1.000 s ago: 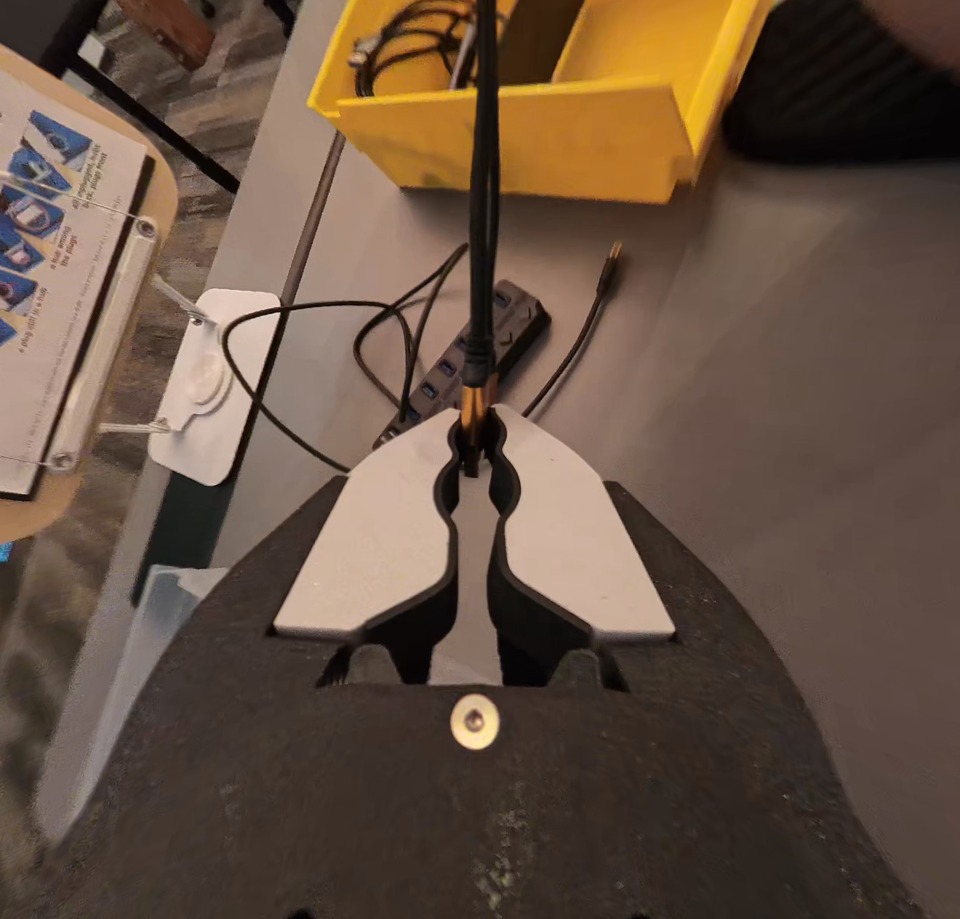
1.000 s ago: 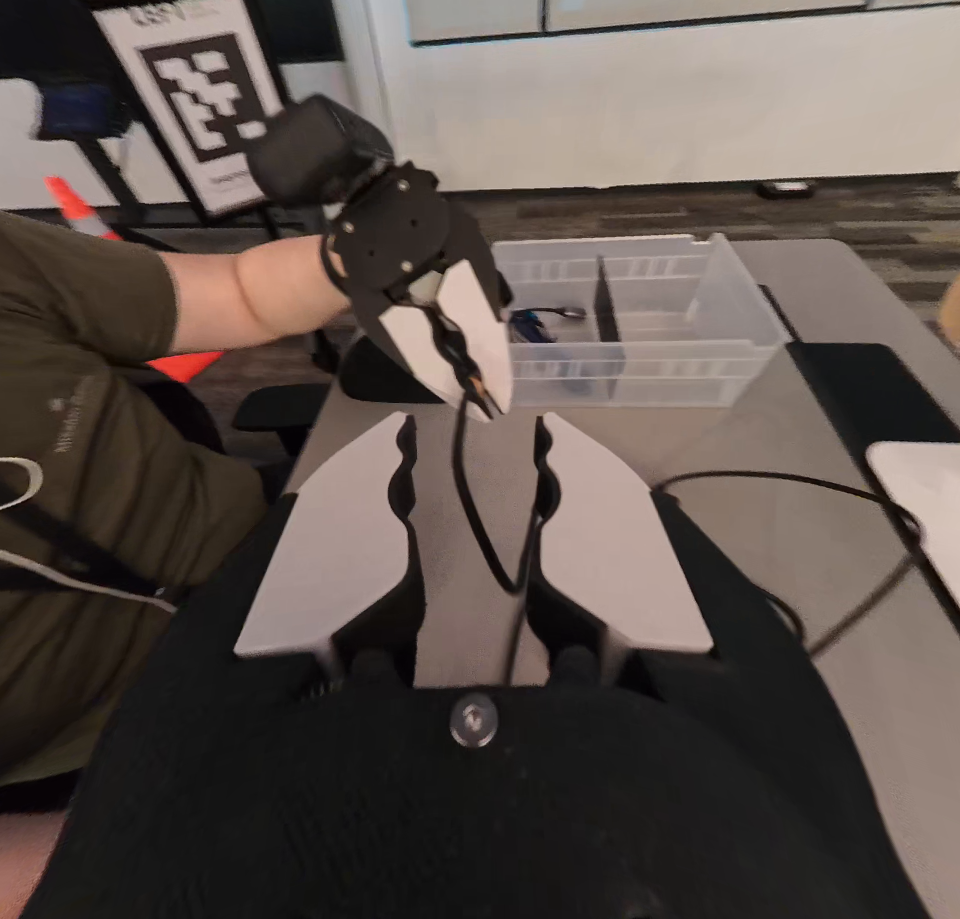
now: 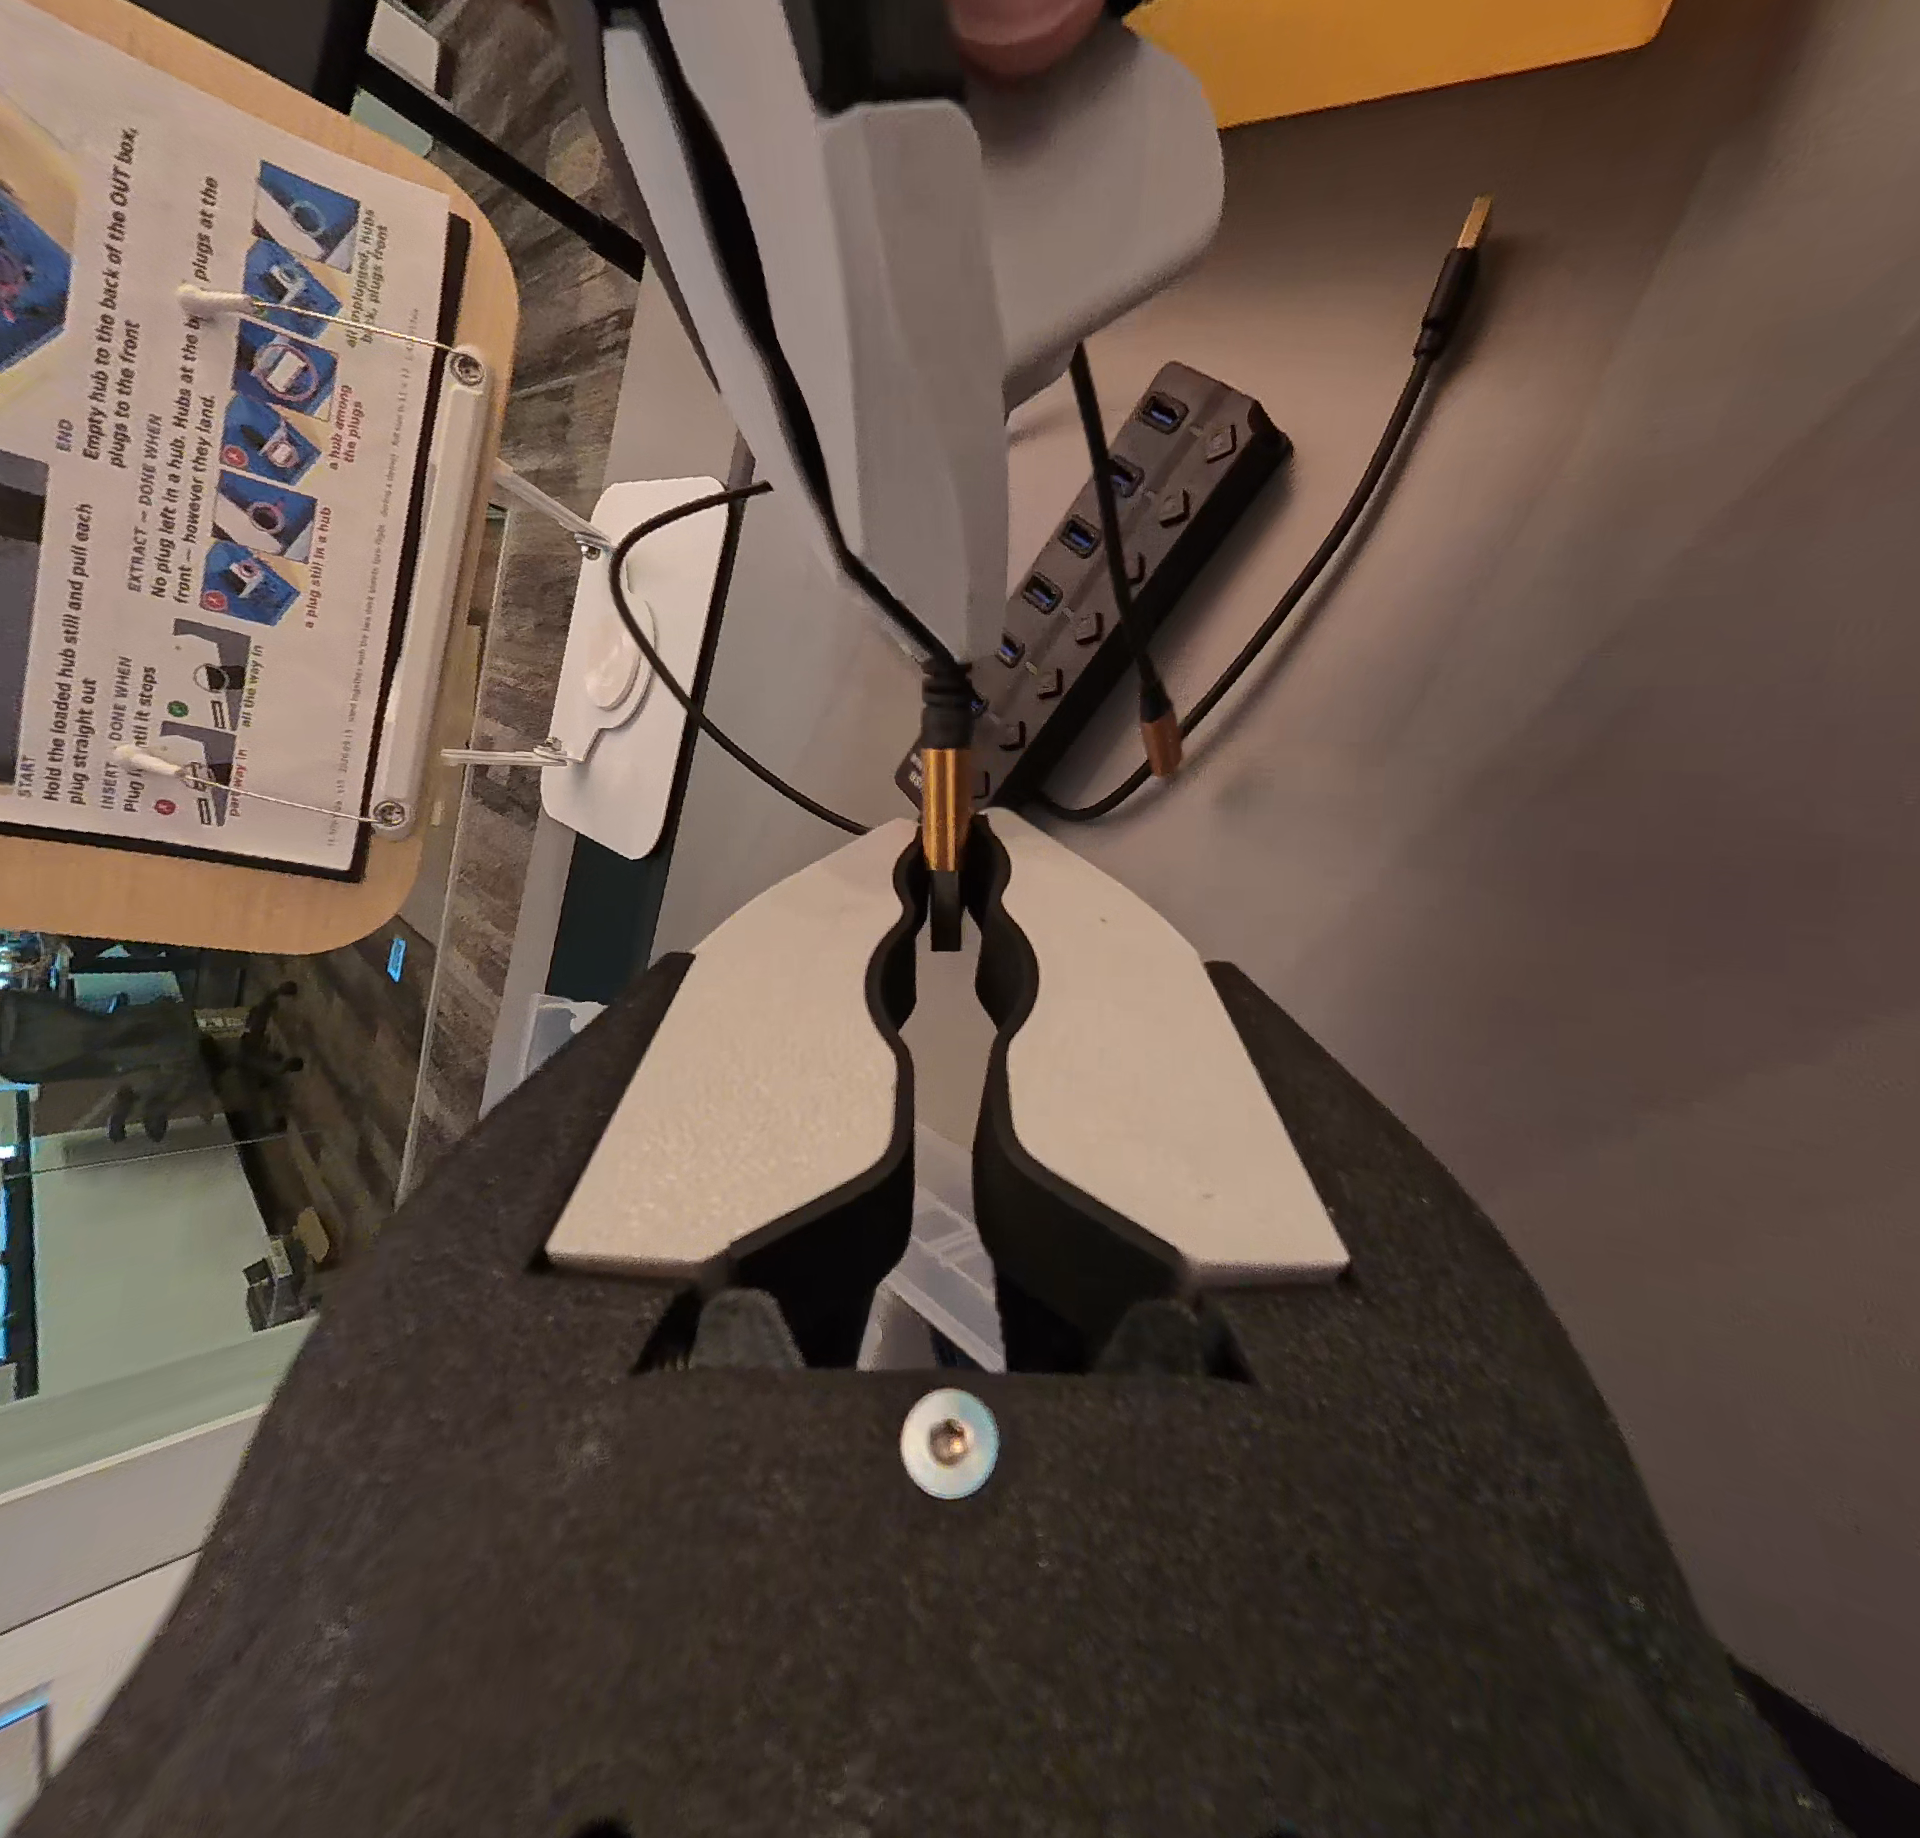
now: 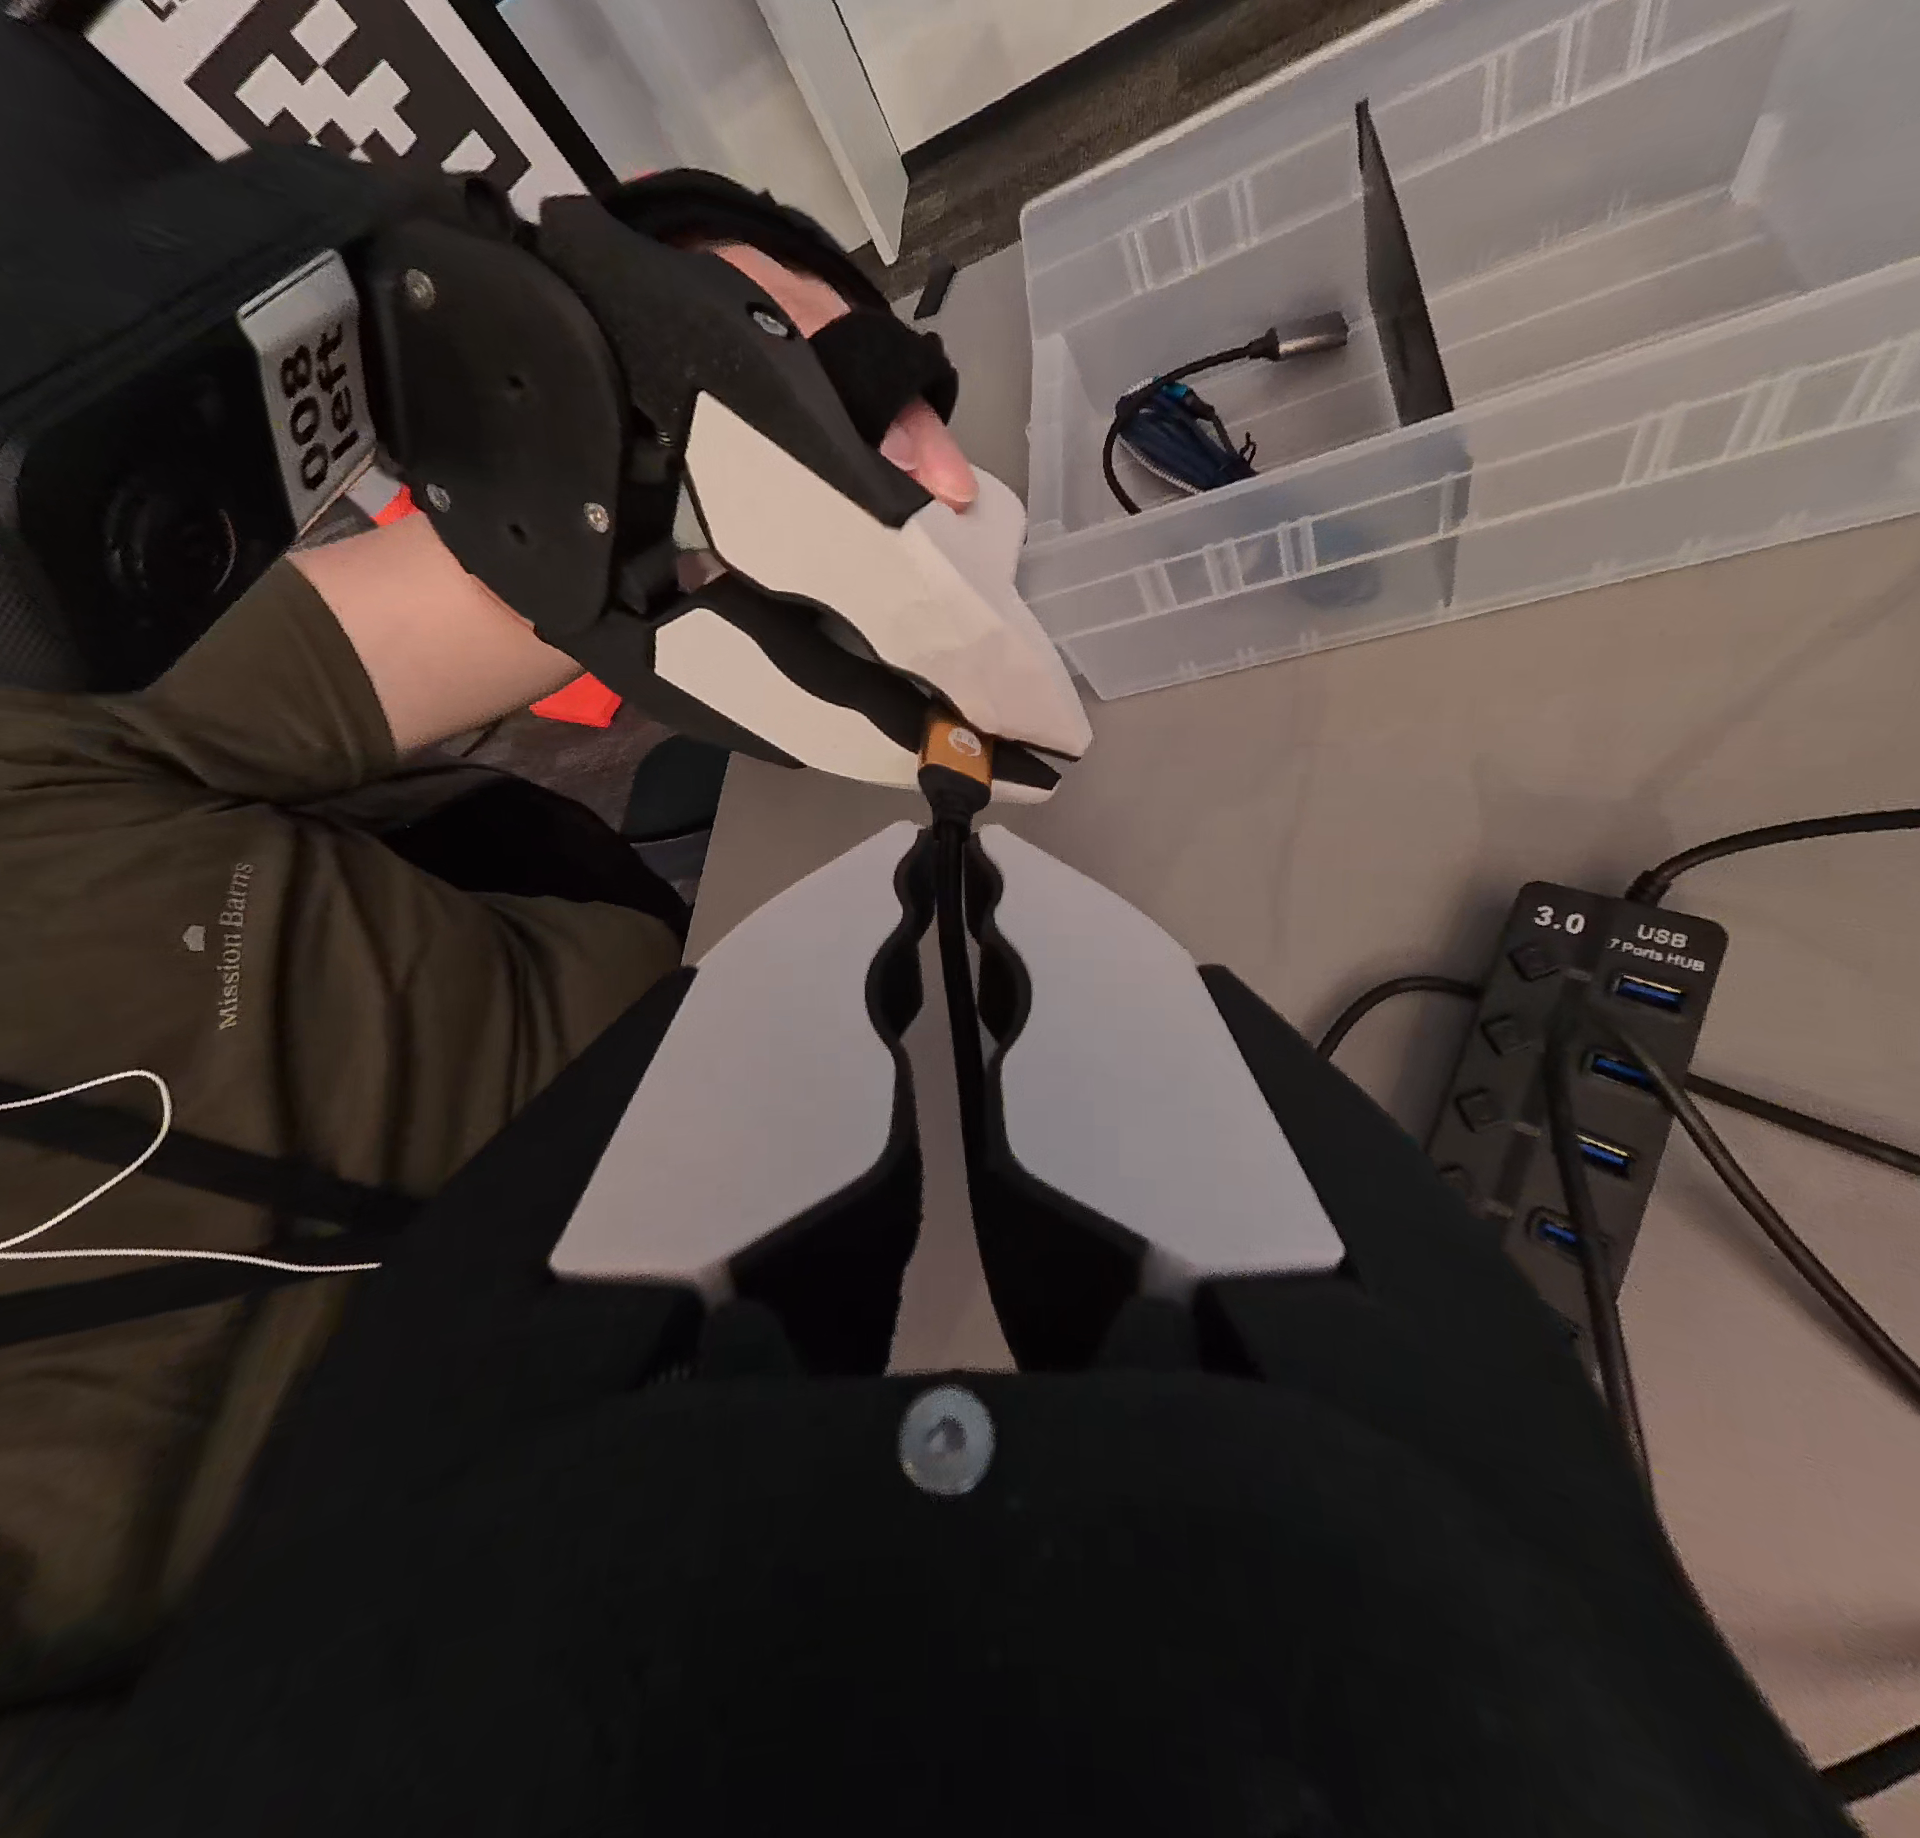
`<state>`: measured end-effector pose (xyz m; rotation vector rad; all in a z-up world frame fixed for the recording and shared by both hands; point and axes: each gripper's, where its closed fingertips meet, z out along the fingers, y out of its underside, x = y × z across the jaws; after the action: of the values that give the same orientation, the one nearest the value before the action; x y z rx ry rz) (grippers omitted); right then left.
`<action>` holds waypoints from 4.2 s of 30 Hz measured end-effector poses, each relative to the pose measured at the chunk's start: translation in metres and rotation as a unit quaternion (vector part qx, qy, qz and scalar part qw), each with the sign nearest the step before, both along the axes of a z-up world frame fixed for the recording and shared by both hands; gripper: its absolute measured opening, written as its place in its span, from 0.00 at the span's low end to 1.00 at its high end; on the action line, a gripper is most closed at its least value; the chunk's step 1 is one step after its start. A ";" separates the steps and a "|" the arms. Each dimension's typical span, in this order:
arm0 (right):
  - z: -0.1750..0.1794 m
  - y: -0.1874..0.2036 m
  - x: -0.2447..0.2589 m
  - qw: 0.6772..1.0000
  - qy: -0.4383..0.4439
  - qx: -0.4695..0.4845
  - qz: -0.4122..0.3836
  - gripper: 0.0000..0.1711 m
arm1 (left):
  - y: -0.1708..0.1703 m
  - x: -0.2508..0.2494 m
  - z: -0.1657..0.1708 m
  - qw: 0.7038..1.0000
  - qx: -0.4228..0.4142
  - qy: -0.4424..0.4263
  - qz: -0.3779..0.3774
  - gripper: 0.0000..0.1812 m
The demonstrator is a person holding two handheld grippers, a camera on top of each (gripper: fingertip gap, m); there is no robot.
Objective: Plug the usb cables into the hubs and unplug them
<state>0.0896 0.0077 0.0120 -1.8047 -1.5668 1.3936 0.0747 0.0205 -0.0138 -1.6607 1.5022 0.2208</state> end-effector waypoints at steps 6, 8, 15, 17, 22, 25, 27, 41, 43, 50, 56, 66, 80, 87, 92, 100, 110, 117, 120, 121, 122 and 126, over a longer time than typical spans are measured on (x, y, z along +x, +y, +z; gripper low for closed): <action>0.010 0.016 0.028 0.999 -0.006 0.026 -0.036 0.03 | 0.007 0.008 0.001 0.992 -0.037 -0.115 0.047 0.23; 0.022 0.026 0.050 0.997 0.008 0.041 -0.066 0.03 | 0.007 0.013 -0.003 0.974 -0.090 -0.194 0.074 0.34; 0.047 0.026 0.108 0.993 0.055 0.059 -0.081 0.03 | 0.016 0.023 -0.046 0.954 -0.188 -0.224 0.060 0.33; 0.050 0.015 0.110 0.994 0.062 0.069 -0.052 0.03 | 0.023 0.020 -0.059 0.971 -0.182 -0.148 0.045 0.34; 0.062 -0.002 0.124 0.992 0.091 0.084 -0.016 0.03 | 0.048 0.024 -0.069 0.976 -0.204 -0.065 0.039 0.33; 0.069 -0.008 0.141 0.989 0.118 0.090 -0.008 0.03 | 0.058 0.032 -0.068 0.982 -0.189 -0.009 0.012 0.34; 0.071 -0.010 0.150 0.987 0.130 0.098 -0.004 0.03 | 0.066 0.034 -0.074 0.985 -0.165 0.051 -0.027 0.35; 0.066 -0.015 0.151 0.985 0.118 0.124 0.016 0.03 | 0.104 0.016 -0.121 0.946 -0.257 0.180 -0.076 0.40; 0.065 -0.015 0.150 0.985 0.116 0.125 0.017 0.03 | 0.106 0.011 -0.121 0.944 -0.268 0.181 -0.071 0.38; 0.065 -0.016 0.149 0.985 0.116 0.129 0.021 0.03 | 0.105 0.008 -0.137 0.925 -0.284 0.234 -0.100 0.37; 0.053 -0.022 0.153 0.985 0.095 0.139 0.045 0.03 | 0.102 0.016 -0.145 0.914 -0.346 0.190 -0.094 0.31; 0.010 -0.032 0.137 0.987 -0.009 0.120 0.106 0.03 | 0.103 0.014 -0.112 0.939 -0.276 0.185 -0.088 0.30; -0.084 -0.052 0.083 0.949 -0.192 0.066 0.241 0.03 | 0.096 -0.034 -0.017 0.951 -0.166 0.256 -0.046 0.30; -0.092 -0.049 0.086 0.950 -0.205 0.061 0.226 0.03 | 0.090 -0.052 0.020 0.955 -0.123 0.268 -0.034 0.30; -0.130 -0.048 0.082 0.917 -0.291 0.109 0.249 0.03 | 0.086 -0.057 0.037 0.955 -0.109 0.274 -0.031 0.30; -0.116 -0.043 0.079 0.941 -0.233 0.092 0.226 0.03 | 0.078 -0.063 0.046 0.949 -0.093 0.298 -0.044 0.30; -0.158 -0.026 0.081 0.913 -0.342 0.104 0.195 0.03 | 0.073 -0.066 0.052 0.938 -0.082 0.333 -0.054 0.30; -0.152 -0.015 0.082 0.926 -0.315 0.107 0.178 0.03 | 0.072 -0.069 0.051 0.927 -0.076 0.362 -0.056 0.30; -0.120 -0.006 0.072 0.949 -0.243 0.140 0.145 0.03 | 0.071 -0.071 0.052 0.923 -0.072 0.374 -0.057 0.30; -0.107 -0.001 0.071 0.954 -0.221 0.156 0.126 0.03 | 0.071 -0.071 0.052 0.921 -0.071 0.379 -0.056 0.30; -0.093 0.005 0.070 0.959 -0.203 0.171 0.102 0.03 | 0.070 -0.073 0.052 0.919 -0.071 0.385 -0.055 0.30; -0.041 0.035 0.068 0.958 -0.141 0.248 -0.018 0.03 | 0.067 -0.075 0.050 0.910 -0.072 0.405 -0.056 0.30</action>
<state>0.1581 0.0428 -0.0285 -1.7470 -1.8107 0.6529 0.0001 0.0873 0.0358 -1.6718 2.2585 0.8344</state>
